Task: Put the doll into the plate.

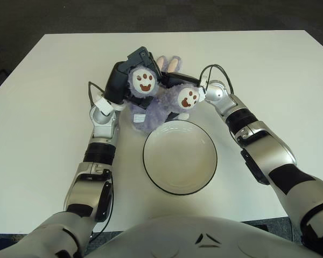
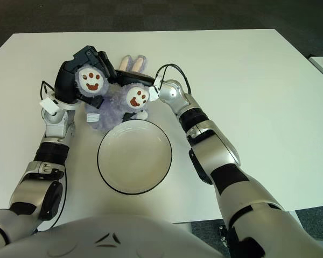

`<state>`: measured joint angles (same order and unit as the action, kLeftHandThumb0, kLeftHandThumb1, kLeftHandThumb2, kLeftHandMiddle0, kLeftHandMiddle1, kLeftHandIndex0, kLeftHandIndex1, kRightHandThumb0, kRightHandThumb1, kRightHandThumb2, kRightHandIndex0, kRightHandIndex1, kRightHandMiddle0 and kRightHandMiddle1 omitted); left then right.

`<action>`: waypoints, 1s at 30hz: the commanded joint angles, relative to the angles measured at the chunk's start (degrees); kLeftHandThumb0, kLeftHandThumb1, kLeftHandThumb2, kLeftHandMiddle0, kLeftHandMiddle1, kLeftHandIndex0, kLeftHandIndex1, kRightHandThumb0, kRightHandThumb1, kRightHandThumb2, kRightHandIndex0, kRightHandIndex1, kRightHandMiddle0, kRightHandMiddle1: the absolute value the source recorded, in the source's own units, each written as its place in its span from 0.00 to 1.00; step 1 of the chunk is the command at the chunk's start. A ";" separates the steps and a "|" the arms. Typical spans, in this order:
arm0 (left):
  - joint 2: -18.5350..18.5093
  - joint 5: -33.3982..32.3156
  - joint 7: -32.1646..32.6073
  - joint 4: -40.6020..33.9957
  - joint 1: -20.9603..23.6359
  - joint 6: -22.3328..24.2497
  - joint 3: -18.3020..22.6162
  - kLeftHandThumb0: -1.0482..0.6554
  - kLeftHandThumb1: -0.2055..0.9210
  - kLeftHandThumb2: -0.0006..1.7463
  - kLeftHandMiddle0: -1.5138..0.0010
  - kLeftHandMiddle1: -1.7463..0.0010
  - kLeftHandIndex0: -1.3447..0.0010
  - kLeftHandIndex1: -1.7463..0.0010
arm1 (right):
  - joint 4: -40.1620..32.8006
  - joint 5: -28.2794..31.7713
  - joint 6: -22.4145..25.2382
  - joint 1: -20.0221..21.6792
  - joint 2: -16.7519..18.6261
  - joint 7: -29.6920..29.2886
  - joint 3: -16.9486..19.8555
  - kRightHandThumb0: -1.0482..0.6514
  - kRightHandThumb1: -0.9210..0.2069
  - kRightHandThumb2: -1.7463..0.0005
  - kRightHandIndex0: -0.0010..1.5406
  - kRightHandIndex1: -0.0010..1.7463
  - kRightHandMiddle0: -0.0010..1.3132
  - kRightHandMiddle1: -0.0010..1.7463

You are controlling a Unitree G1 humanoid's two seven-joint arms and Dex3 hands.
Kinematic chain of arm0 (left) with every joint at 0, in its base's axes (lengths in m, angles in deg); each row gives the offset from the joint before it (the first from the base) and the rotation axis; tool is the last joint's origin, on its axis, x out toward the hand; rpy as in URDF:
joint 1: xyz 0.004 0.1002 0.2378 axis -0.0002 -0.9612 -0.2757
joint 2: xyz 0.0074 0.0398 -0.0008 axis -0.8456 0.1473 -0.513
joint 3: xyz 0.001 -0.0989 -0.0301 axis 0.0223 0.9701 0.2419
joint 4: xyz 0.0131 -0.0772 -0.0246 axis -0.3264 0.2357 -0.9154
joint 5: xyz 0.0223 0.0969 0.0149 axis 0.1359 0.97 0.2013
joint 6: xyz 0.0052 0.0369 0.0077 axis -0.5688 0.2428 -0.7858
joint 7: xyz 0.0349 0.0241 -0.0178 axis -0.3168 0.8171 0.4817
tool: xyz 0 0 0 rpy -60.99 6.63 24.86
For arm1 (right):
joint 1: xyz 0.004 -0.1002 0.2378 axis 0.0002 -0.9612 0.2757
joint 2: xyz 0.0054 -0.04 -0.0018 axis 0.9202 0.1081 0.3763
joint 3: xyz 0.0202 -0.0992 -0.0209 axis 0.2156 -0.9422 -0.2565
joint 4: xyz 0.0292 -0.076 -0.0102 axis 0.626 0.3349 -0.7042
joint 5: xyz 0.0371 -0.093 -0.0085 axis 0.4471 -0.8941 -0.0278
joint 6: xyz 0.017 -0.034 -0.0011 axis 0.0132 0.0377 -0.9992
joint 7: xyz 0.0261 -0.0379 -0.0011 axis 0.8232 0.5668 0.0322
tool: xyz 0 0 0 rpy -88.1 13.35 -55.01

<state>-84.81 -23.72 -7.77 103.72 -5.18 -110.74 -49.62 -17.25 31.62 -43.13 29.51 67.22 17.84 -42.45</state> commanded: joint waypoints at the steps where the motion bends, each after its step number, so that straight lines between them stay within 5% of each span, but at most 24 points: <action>1: -0.76 2.58 1.31 0.51 0.47 2.28 -0.59 0.61 0.42 0.72 0.50 0.13 0.59 0.11 | 0.30 3.45 -5.48 0.15 3.14 1.36 1.09 0.33 0.47 0.45 0.07 0.22 0.00 0.37; 3: -0.94 3.04 1.78 0.21 0.33 2.61 -0.76 0.61 0.42 0.72 0.50 0.13 0.59 0.10 | 0.75 4.42 -5.54 0.10 3.62 2.43 1.55 0.34 0.45 0.45 0.07 0.22 0.00 0.36; 4: -1.09 2.72 1.61 0.03 0.24 2.94 -0.99 0.61 0.42 0.72 0.50 0.13 0.60 0.10 | -1.97 4.29 -3.05 -2.07 1.00 3.70 1.54 0.34 0.44 0.45 0.07 0.22 0.00 0.36; 6: -1.67 2.09 0.88 -0.42 0.06 4.00 -1.63 0.61 0.41 0.72 0.50 0.13 0.59 0.10 | -4.67 1.25 5.30 -3.37 -4.20 7.98 -0.02 0.29 0.23 0.53 0.07 0.23 0.00 0.31; 8: -2.15 2.31 0.71 -0.52 0.21 4.01 -1.95 0.61 0.41 0.72 0.50 0.13 0.59 0.10 | -8.27 -5.68 16.49 -1.01 -4.20 10.77 -4.24 0.26 0.10 0.59 0.07 0.23 0.00 0.26; 11: -2.51 3.19 1.08 -0.31 0.59 3.51 -2.10 0.61 0.41 0.72 0.51 0.13 0.59 0.09 | -10.04 -12.45 25.06 1.03 -1.24 10.53 -8.73 0.24 0.03 0.62 0.07 0.24 0.00 0.23; 14: -3.05 3.54 0.64 0.42 1.34 3.24 -2.46 0.61 0.41 0.73 0.51 0.13 0.59 0.09 | -12.49 -16.41 29.64 4.13 1.54 10.57 -11.48 0.30 0.14 0.58 0.10 0.27 0.00 0.35; 16: -3.49 2.75 -0.41 1.15 1.94 3.29 -2.86 0.61 0.40 0.74 0.52 0.12 0.59 0.07 | -11.44 -17.17 27.20 5.19 2.23 7.02 -11.51 0.44 0.40 0.41 0.11 0.38 0.00 0.55; 18: -3.72 1.72 -1.18 1.66 2.32 3.21 -3.20 0.61 0.40 0.74 0.52 0.12 0.59 0.06 | -11.91 -17.41 26.23 4.59 1.92 4.96 -11.21 0.54 0.56 0.30 0.10 0.48 0.01 0.68; 22: -3.46 -2.66 -3.58 2.70 2.95 2.49 -3.80 0.61 0.41 0.74 0.53 0.14 0.60 0.04 | -19.72 -15.93 27.74 -0.88 -2.46 4.84 -8.93 0.61 0.67 0.23 0.11 0.60 0.06 0.77; 26: -2.86 -6.44 -5.42 2.62 2.75 3.71 -3.75 0.61 0.43 0.72 0.54 0.14 0.62 0.03 | -22.28 -16.45 28.81 -3.08 -3.86 2.66 -8.13 0.64 0.72 0.21 0.15 0.70 0.11 0.82; 30: -2.70 -7.38 -6.24 2.49 2.57 4.56 -3.54 0.61 0.44 0.71 0.53 0.14 0.62 0.05 | -20.65 -17.83 27.74 -2.89 -2.62 -1.69 -8.72 0.80 0.46 0.40 0.31 0.84 0.20 0.88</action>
<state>-87.70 -30.18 -12.91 105.98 -2.78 -106.85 -52.89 -39.28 15.37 -15.51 27.80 64.51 17.51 -50.50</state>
